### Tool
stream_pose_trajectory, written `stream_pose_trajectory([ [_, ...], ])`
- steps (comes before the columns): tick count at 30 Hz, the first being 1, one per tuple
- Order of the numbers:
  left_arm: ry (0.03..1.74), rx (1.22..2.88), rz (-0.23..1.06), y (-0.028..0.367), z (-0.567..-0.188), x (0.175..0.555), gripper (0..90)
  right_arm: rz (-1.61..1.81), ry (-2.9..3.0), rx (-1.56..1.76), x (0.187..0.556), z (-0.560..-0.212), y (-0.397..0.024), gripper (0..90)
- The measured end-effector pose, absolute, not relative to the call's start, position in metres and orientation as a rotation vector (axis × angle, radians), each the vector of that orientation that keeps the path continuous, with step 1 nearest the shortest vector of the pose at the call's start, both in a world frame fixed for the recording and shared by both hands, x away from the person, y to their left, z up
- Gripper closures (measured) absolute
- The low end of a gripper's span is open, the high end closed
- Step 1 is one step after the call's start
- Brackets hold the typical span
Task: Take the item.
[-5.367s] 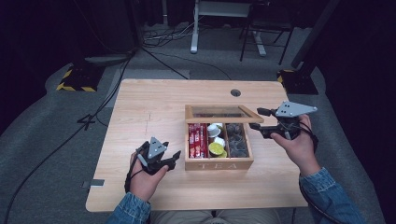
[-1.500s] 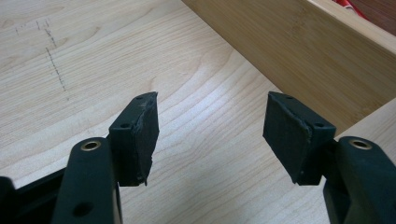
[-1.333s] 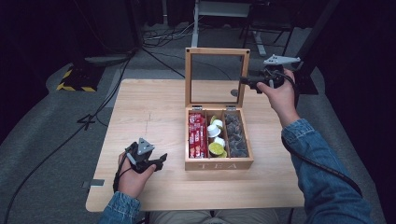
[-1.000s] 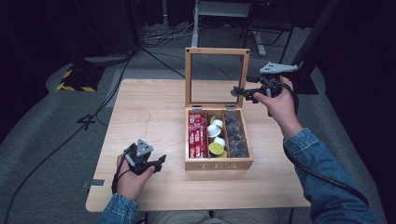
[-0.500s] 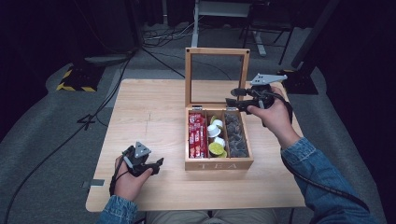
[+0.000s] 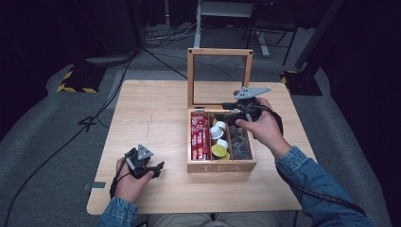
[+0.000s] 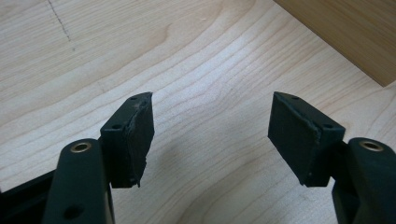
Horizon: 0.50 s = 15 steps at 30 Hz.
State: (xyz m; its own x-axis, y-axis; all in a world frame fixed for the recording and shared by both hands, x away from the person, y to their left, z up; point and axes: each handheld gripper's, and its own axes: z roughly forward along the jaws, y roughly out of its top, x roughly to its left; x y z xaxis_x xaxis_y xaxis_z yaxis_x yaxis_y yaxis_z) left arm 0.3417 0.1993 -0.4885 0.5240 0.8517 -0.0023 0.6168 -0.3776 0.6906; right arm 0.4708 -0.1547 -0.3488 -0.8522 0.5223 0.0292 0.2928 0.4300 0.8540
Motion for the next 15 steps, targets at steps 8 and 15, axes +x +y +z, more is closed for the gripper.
stream_pose_trajectory([
  [8,1.193,2.129,0.459,0.201,-0.494,0.344,30.6,1.341,2.475,0.699,0.466,-0.364,-0.139,39.2],
  [15,1.200,2.123,0.452,0.203,-0.500,0.346,28.9,1.294,2.510,0.699,0.462,-0.377,-0.127,38.5],
])
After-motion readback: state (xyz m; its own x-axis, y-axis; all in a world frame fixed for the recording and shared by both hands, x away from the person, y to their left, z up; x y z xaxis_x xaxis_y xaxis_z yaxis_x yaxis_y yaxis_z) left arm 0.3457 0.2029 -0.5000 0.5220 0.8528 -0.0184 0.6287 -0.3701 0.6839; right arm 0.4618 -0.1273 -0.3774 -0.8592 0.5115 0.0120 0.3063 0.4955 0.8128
